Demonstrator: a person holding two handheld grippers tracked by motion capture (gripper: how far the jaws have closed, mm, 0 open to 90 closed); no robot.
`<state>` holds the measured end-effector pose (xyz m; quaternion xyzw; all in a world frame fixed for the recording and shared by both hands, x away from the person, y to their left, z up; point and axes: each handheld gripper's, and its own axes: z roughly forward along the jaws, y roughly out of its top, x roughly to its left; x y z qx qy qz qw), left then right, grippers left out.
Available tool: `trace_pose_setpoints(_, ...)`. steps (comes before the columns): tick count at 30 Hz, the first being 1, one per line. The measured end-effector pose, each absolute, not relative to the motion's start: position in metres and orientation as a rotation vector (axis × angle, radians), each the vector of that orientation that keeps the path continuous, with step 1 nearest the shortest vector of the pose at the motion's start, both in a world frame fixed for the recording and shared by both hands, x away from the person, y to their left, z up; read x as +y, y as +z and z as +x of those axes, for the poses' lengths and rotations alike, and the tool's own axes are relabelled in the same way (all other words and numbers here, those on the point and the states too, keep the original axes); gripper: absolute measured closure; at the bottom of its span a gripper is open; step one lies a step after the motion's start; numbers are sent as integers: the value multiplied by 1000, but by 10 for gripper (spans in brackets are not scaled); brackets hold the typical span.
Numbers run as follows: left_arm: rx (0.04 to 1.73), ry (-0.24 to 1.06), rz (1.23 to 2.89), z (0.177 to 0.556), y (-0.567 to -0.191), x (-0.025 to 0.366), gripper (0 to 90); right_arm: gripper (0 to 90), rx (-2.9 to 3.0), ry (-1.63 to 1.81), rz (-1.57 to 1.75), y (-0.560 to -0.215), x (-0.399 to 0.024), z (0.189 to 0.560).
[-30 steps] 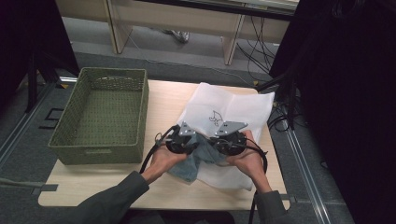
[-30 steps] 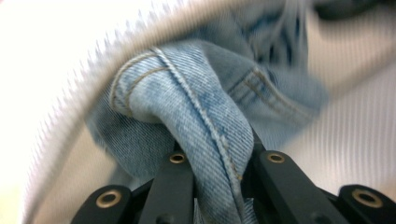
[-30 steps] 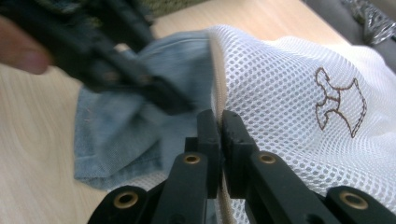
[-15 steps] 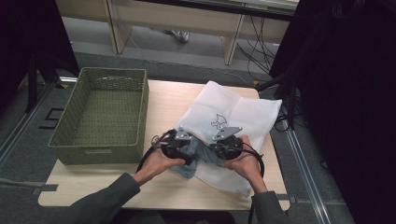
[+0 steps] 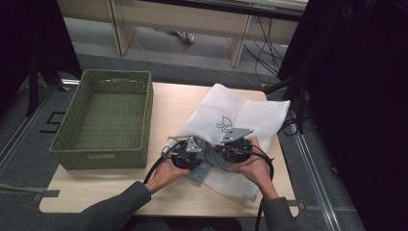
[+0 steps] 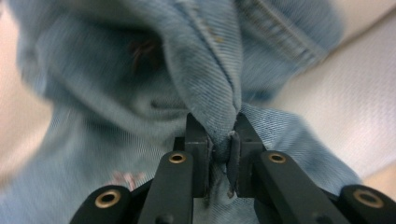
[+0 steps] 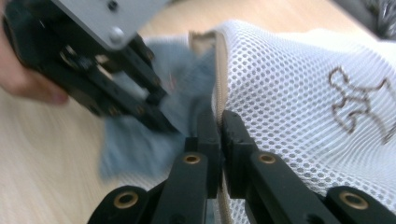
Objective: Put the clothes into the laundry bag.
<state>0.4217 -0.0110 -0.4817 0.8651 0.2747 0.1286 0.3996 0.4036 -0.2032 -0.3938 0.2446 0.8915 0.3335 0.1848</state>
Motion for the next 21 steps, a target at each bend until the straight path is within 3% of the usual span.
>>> trace_pose_setpoints(2, 720, 324, 2067, 420, -468, -23, 797, 884, 2496, 974, 672, -384, -204, 401)
trace_pose_setpoints(5, 718, 315, 2039, 433, -462, -31, 794, 884, 2493, 1008, 633, -375, -204, 397)
trace_pose_setpoints(8, 774, 335, 2061, 452, -480, -33, 762, 884, 2509, 936, 662, -386, -204, 400)
trace_pose_setpoints(12, 839, 257, 2070, 455, -493, -23, 594, 883, 2541, 886, 700, -408, -206, 406)
trace_pose_setpoints(16, 815, 290, 2090, 443, -477, -10, 388, 882, 2560, 843, 721, -421, -206, 410)
trace_pose_setpoints(21, 784, 332, 2147, 425, -463, 17, 278, 882, 2579, 846, 739, -420, -206, 407)
